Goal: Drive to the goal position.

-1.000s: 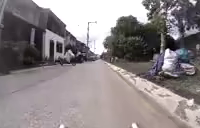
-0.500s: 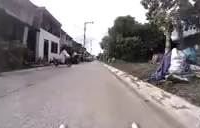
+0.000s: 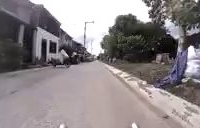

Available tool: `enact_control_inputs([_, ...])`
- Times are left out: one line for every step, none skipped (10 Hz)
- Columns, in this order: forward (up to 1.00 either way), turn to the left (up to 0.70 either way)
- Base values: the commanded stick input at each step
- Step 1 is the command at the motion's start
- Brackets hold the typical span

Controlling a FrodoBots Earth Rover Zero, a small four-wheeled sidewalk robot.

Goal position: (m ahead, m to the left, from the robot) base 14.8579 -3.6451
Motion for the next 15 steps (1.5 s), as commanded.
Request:
enact_control_inputs([1.0, 0.01])
enact_control_inputs([1.0, 0.01])
enact_control_inputs([1.0, 0.01])
enact_control_inputs([1.0, 0.01])
enact_control_inputs([1.0, 0.01])
enact_control_inputs([1.0, 0.01])
enact_control_inputs([1.0, 0.01])
enact_control_inputs([1.0, 0.01])
enact_control_inputs([1.0, 0.01])
enact_control_inputs([1.0, 0.01])
enact_control_inputs([1.0, 0.01])
enact_control_inputs([1.0, 0.01])
enact_control_inputs([1.0, 0.01])
enact_control_inputs([1.0, 0.01])
enact_control_inputs([1.0, 0.01])
